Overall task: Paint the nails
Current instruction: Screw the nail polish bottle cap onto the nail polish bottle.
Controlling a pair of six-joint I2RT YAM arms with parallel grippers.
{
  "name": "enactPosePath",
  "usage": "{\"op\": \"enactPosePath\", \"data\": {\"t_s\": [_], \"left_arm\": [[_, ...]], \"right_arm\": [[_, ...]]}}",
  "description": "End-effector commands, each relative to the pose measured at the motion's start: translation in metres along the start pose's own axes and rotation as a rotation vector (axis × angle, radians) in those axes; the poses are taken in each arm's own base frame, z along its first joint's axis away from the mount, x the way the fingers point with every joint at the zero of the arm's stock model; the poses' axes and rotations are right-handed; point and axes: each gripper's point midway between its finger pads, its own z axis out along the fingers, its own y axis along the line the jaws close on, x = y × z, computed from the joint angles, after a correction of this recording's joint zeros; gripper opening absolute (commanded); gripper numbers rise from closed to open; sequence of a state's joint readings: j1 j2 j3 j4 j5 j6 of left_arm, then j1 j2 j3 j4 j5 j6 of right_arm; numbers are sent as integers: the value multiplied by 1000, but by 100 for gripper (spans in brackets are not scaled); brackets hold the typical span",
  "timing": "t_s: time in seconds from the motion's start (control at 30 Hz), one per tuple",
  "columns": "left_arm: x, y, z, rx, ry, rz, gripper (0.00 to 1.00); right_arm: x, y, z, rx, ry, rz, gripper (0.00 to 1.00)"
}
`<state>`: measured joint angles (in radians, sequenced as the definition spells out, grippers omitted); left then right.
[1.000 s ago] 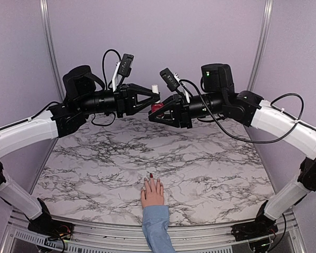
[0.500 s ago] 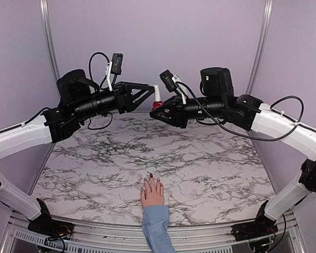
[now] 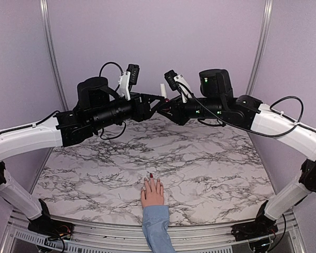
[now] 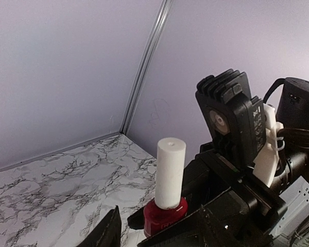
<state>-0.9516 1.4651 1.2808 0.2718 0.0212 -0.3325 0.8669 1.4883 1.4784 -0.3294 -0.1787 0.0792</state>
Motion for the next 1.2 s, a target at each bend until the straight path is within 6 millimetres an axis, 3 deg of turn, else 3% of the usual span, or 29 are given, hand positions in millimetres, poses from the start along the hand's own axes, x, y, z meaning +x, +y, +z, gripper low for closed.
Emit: {"op": "enactPosePath", "data": {"t_s": [0.0,0.23,0.53,0.7,1.0,1.17], "left_arm": [[-13,5,6,-60,-26,18,51],[-16,9,12,-91,-34,21,48],[-17,1,23,-51,-21,1,42],[-15,0,27,-50,-10,-4,30],[-9,-4,25,-24,14,-22,0],[-9,-18,16,58,24,-32,0]], "right_arm": [[0,-3,-1,36,0,16,0],[3,-1,2,30,8,14,0],[6,1,7,22,22,5,0],[6,2,7,18,27,-3,0],[-7,8,-2,-5,5,-30,0],[-22,32,-14,-129,-52,-95,0]]}}
